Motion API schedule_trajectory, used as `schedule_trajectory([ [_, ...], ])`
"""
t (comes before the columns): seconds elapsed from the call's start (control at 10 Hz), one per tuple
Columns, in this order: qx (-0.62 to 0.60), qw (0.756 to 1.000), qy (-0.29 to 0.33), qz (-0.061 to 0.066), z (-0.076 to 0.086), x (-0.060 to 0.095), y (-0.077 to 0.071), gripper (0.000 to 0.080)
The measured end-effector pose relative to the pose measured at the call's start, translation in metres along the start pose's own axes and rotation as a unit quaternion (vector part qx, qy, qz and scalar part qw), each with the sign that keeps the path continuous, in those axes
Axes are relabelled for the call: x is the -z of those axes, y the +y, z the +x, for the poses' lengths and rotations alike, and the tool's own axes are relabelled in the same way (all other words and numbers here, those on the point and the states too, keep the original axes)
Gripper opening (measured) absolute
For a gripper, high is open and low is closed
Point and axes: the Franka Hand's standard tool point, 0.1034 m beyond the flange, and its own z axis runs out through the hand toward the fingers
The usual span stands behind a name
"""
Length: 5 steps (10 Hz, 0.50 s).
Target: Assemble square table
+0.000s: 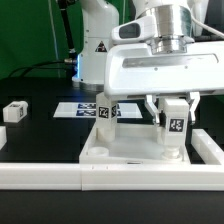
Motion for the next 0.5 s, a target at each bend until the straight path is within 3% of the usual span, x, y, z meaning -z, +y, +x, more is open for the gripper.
schedule_trajectory([
  [0.5, 0.001, 1.0, 0.0, -0.004, -0.0103, -0.0086, 0.0009, 0.0287],
])
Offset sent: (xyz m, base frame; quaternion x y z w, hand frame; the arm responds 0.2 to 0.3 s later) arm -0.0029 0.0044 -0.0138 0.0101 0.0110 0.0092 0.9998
